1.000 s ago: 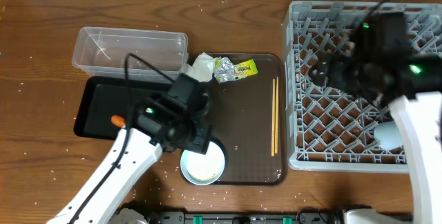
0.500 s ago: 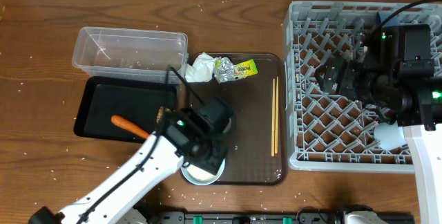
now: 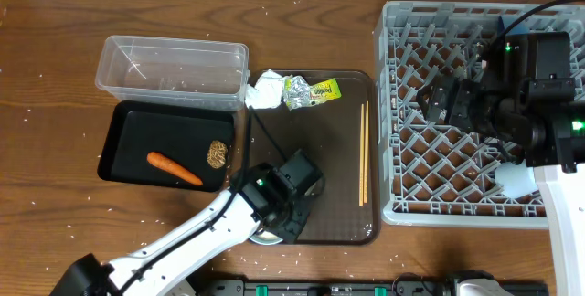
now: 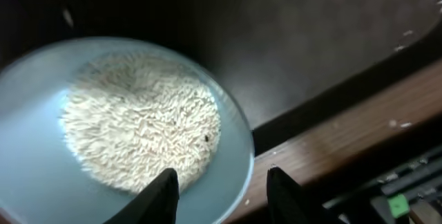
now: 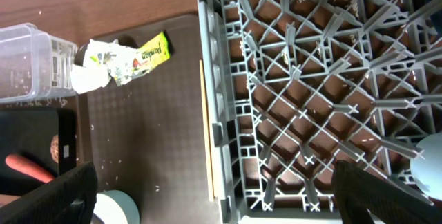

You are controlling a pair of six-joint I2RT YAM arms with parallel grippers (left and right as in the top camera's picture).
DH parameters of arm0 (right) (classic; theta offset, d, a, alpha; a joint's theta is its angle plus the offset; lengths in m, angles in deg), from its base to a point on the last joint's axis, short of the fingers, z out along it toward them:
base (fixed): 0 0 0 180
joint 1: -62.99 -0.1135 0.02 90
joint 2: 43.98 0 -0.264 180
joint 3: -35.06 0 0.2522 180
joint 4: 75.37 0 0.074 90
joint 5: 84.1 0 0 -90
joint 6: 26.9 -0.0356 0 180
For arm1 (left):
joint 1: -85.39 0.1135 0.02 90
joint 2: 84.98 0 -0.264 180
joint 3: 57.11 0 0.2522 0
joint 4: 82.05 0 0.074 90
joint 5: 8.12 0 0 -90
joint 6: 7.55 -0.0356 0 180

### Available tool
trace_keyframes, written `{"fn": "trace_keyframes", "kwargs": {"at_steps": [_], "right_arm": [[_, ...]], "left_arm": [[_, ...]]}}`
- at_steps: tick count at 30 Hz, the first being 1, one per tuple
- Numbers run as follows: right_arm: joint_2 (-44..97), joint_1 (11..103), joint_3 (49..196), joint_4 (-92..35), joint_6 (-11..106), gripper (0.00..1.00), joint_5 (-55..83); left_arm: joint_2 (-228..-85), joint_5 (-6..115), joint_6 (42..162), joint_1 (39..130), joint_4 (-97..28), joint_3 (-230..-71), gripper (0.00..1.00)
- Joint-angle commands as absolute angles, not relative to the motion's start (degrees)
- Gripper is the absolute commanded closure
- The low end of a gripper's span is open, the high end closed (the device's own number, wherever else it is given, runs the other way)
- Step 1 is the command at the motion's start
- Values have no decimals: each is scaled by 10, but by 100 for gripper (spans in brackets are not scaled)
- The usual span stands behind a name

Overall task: Sort waste into correct bins and load items into the dishwasher rack
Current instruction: 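Grasp the light-blue rice bowl rim with left gripper, then lift rice bowl with left gripper and tip rice onto black tray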

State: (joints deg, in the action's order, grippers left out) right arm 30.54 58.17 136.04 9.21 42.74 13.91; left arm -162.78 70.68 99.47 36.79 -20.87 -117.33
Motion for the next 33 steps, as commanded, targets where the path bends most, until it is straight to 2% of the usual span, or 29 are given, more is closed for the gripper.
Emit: {"fn": "trace_keyframes", "kwargs": {"at_steps": [1, 14, 18, 28, 33], "right_arm": [[303, 587, 1360, 91, 436, 2, 134], [303, 587, 1360, 94, 437, 1, 134], [303, 587, 1360, 95, 437, 1, 134], [303, 587, 1360, 100, 437, 1, 134], [303, 587, 1360, 103, 437, 1, 134]], "left_arm": [[-1643, 675, 1003, 367, -226, -1147, 59], [-1756, 660, 986, 367, -274, -1140, 81], [-1760, 661, 975, 367, -274, -1143, 94], [-1724, 661, 978, 372, -207, -1260, 94], [-1695, 661, 980, 405, -199, -1323, 94]]}}
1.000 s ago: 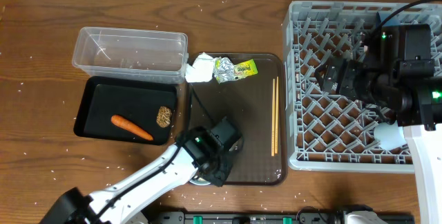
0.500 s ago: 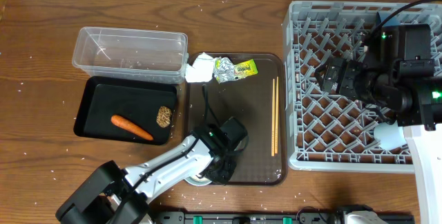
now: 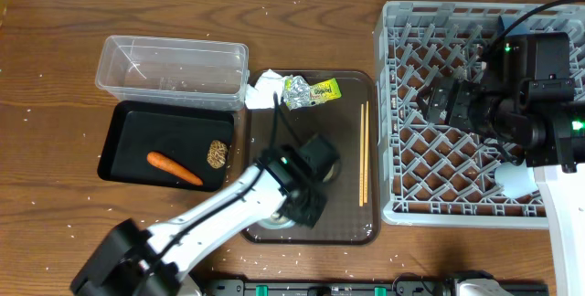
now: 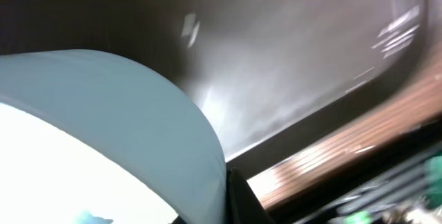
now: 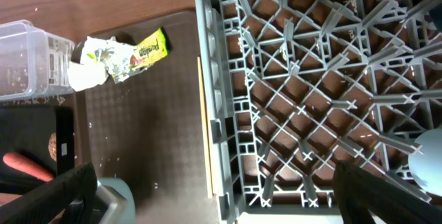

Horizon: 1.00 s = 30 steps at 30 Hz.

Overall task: Sort waste into correct bins and load items into the dishwasher rack
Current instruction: 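Lift rice bowl with left gripper and tip rice onto black tray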

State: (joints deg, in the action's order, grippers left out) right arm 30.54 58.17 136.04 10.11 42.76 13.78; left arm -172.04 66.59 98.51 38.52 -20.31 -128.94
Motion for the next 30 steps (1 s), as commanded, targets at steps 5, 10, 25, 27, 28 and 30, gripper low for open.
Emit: {"fn": "trace_keyframes", "kwargs": {"at_steps": [5, 10, 25, 27, 28, 30], "right_arm": [[303, 587, 1360, 105, 437, 1, 134], [303, 587, 1360, 113, 437, 1, 134], [303, 587, 1360, 115, 439, 1, 134], [303, 587, 1360, 115, 439, 1, 134], [303, 587, 1360, 115, 439, 1, 134], [303, 587, 1360, 116, 439, 1, 134]], "left_arm": [[-1681, 660, 1007, 478, -201, -1340, 94], [-1642, 633, 1025, 600, -209, -1340, 94], [-1620, 259, 940, 1012, -298, -1266, 94], [-1624, 189, 934, 1039, -355, -1233, 94], [-1624, 156, 935, 1053, -386, -1216, 94], [-1624, 116, 936, 1078, -420, -1193, 94]]}}
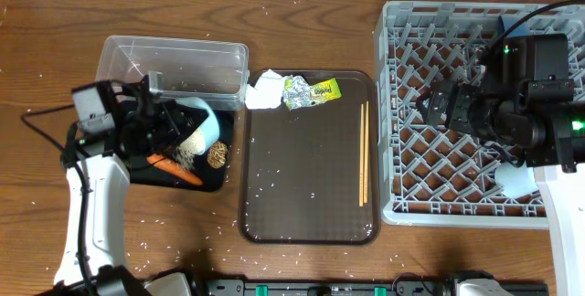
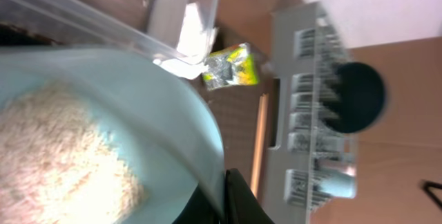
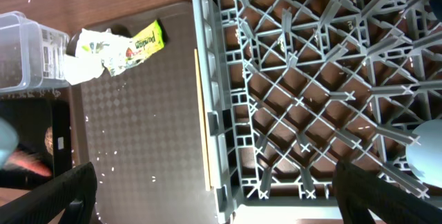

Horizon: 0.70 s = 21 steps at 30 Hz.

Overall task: Sort waste into correct bins and load items into the dishwasher rack
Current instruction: 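Lift rice bowl with left gripper and tip rice onto black tray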

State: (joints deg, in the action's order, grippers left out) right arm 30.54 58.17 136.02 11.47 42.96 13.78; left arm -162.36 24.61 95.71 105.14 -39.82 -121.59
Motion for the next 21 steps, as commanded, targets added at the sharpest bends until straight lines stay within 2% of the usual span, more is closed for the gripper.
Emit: {"fn": "trace_keyframes", "kwargs": {"at_steps": [1, 7, 11, 21], "right_arm": [[303, 587, 1360, 117, 439, 1, 134], [303, 587, 1360, 121, 439, 1, 134], [303, 587, 1360, 120, 439, 1, 134], [303, 587, 1360, 124, 439, 1, 134]], "left_arm": [[-1624, 99, 936, 1093, -434, -1181, 94], [-1624, -32, 914, 1175, -506, -1142, 94], [-1624, -81, 892, 1197, -509, -1141, 93], [-1625, -74, 859, 1198, -505, -1137, 94]]}}
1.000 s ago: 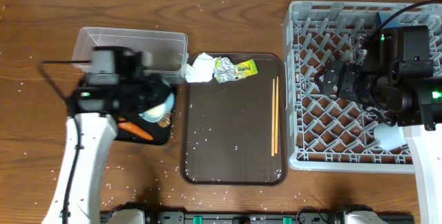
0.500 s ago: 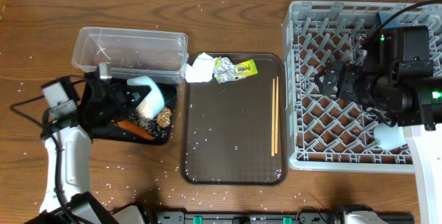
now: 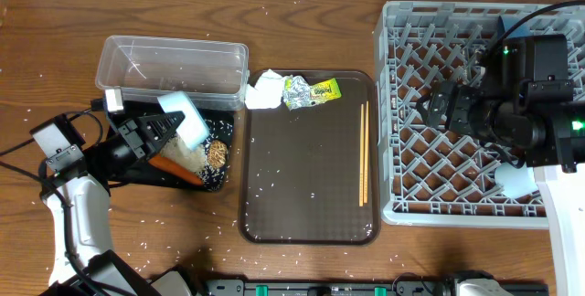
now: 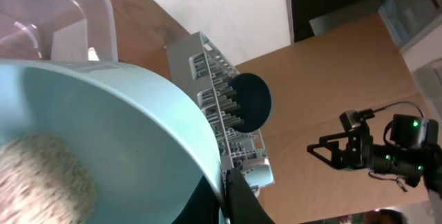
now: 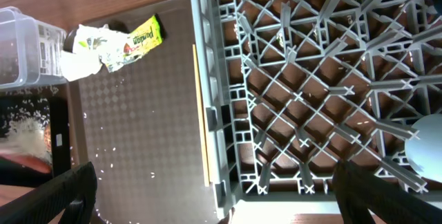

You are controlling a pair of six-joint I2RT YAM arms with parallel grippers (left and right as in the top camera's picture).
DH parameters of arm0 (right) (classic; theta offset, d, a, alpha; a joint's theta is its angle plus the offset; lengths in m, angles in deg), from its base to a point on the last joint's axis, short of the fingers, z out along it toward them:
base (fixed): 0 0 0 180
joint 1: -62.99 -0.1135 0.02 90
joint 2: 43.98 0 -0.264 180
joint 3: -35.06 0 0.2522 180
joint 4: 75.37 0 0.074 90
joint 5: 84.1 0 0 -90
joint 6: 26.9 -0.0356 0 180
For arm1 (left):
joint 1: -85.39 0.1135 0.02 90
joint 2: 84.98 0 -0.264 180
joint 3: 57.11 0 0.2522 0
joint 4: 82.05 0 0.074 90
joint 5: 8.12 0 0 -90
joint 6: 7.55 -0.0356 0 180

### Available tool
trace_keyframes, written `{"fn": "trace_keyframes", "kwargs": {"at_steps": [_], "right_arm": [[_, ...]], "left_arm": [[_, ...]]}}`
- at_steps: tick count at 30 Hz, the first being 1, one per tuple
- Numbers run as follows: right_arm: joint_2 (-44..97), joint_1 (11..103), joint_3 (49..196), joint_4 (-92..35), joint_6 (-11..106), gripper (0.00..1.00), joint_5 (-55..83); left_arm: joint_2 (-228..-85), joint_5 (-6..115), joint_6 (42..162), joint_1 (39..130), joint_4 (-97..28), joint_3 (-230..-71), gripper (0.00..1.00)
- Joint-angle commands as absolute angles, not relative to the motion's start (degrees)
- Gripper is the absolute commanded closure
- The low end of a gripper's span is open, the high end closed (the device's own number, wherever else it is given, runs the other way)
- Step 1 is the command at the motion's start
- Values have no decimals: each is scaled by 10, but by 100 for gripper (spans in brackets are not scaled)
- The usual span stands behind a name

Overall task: Sort waste into correct bins and load items into the dishwasher rack
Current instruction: 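Lift rice bowl with left gripper and tip rice onto black tray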

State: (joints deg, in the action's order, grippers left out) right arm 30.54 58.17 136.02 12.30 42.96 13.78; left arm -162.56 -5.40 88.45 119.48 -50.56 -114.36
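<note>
My left gripper (image 3: 157, 128) is shut on the rim of a light blue bowl (image 3: 184, 118), tipped on its side over the black bin (image 3: 123, 122). Rice (image 3: 187, 154) lies piled in that bin beside a carrot (image 3: 170, 166) and a brown lump (image 3: 217, 152); some rice still clings inside the bowl (image 4: 103, 148). My right gripper (image 5: 214, 182) hangs open over the grey dishwasher rack (image 3: 402, 104), holding nothing. A crumpled wrapper (image 3: 311, 90), white paper (image 3: 265, 89) and chopsticks (image 3: 364, 154) lie on the brown tray (image 3: 302, 195).
A clear plastic bin (image 3: 174, 63) stands behind the black one. A pale blue cup (image 3: 514, 179) lies in the rack's right side. Rice grains are scattered over the tray and the wooden table (image 3: 55, 49).
The left arm has drawn back to the left and the bowl is tipped further. More rice now lies in the black bin and less in the bowl. The right arm has barely moved.
The bowl of rice stood at the tray's front edge with my left gripper open at it. Then the gripper was shut on its rim. Later the bowl was tilted over the black bin, and now most of the rice lies in that bin.
</note>
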Motion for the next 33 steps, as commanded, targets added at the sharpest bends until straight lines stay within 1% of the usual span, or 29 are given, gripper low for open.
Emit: {"fn": "trace_keyframes", "kwargs": {"at_steps": [1, 2, 4, 5, 6, 8, 12, 14, 15, 17, 18, 19, 20, 22, 24, 25, 26, 27, 28, 30, 33], "right_arm": [[303, 587, 1360, 124, 439, 1, 134], [303, 587, 1360, 124, 439, 1, 134], [303, 587, 1360, 127, 439, 1, 134], [303, 587, 1360, 127, 439, 1, 134], [303, 587, 1360, 127, 439, 1, 134], [303, 587, 1360, 130, 439, 1, 134], [303, 587, 1360, 131, 439, 1, 134], [303, 587, 1360, 131, 439, 1, 134], [303, 587, 1360, 130, 439, 1, 134], [303, 587, 1360, 130, 439, 1, 134], [303, 587, 1360, 130, 439, 1, 134], [303, 587, 1360, 130, 439, 1, 134], [303, 587, 1360, 130, 439, 1, 134], [303, 587, 1360, 130, 439, 1, 134], [303, 587, 1360, 130, 439, 1, 134], [303, 587, 1360, 130, 439, 1, 134], [303, 587, 1360, 130, 439, 1, 134], [303, 587, 1360, 131, 439, 1, 134], [303, 587, 1360, 132, 439, 1, 134], [303, 587, 1360, 130, 439, 1, 134], [303, 587, 1360, 131, 439, 1, 134]], "left_arm": [[-1624, -82, 879, 1198, -499, -1137, 94], [-1620, -82, 884, 1196, -487, -1137, 94], [-1617, -61, 808, 1190, -468, -1133, 94], [-1619, -2, 812, 1189, -452, -1132, 94], [-1621, 7, 823, 1189, -447, -1132, 94], [-1623, -39, 821, 1191, -449, -1132, 94], [-1623, -29, 811, 1195, -450, -1132, 94], [-1624, 19, 814, 1196, -449, -1132, 94], [-1624, 24, 835, 1197, -448, -1132, 94], [-1624, -2, 821, 1197, -447, -1132, 93], [-1625, 15, 814, 1196, -444, -1132, 94], [-1625, 30, 825, 1196, -441, -1132, 94], [-1625, 13, 840, 1197, -442, -1132, 94], [-1625, -10, 805, 1196, -441, -1132, 94], [-1626, 65, 811, 1196, -419, -1132, 94], [-1626, 61, 835, 1198, -412, -1132, 94], [-1626, 16, 833, 1198, -411, -1132, 94], [-1626, -20, 800, 1195, -411, -1132, 94], [-1626, -5, 782, 1193, -409, -1131, 94], [-1626, 48, 797, 1194, -404, -1131, 93], [-1626, 5, 810, 1195, -405, -1132, 94]]}}
